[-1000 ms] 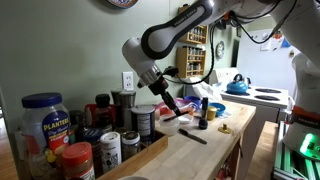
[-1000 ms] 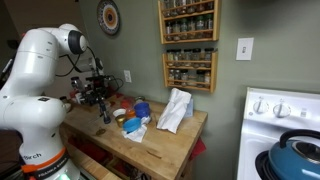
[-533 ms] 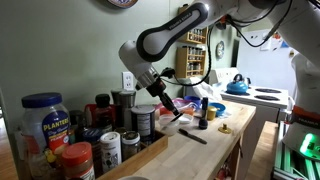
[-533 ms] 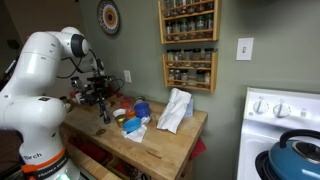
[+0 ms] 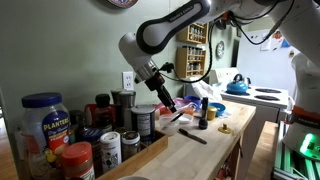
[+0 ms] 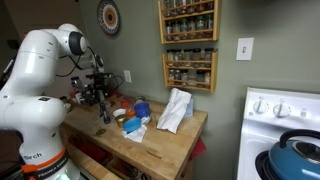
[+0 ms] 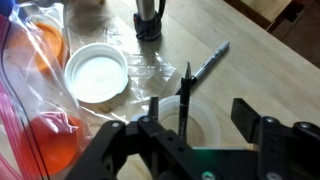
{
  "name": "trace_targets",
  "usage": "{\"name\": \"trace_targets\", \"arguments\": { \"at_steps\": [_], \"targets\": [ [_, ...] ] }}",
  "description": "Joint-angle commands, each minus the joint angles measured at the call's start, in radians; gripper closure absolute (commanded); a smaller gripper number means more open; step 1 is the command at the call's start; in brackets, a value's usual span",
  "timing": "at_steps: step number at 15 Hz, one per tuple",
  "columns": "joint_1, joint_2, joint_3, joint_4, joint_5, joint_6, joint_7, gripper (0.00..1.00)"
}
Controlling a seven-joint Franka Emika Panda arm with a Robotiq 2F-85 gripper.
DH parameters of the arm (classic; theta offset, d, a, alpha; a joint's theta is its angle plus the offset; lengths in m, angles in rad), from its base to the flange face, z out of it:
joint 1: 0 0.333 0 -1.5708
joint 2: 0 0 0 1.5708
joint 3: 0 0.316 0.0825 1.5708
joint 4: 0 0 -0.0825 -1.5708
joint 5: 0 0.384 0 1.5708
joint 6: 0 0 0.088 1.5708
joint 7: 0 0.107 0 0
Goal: Move the clear lunch box a little forward on the table, pick up the black pen and put it in the clear lunch box, pick up the black marker and put it in the clear lunch box
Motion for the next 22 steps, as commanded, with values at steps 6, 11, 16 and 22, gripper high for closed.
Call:
{"name": "trace_targets", "arguments": {
  "at_steps": [6, 11, 16, 22],
  "targets": [
    [-0.011, -0.272, 0.026, -0.404, 0.145, 0.280, 0.139, 0.00],
    [-0.007, -0.433, 0.038, -0.667, 0.191, 0.512, 0.277, 0.00],
    [-0.023, -0.497, 0.047, -0.834, 0.260, 0.686, 0.338, 0.00],
    [-0.040, -0.459, 0.036, -0.895, 0.243, 0.848, 0.384, 0.00]
  ]
}}
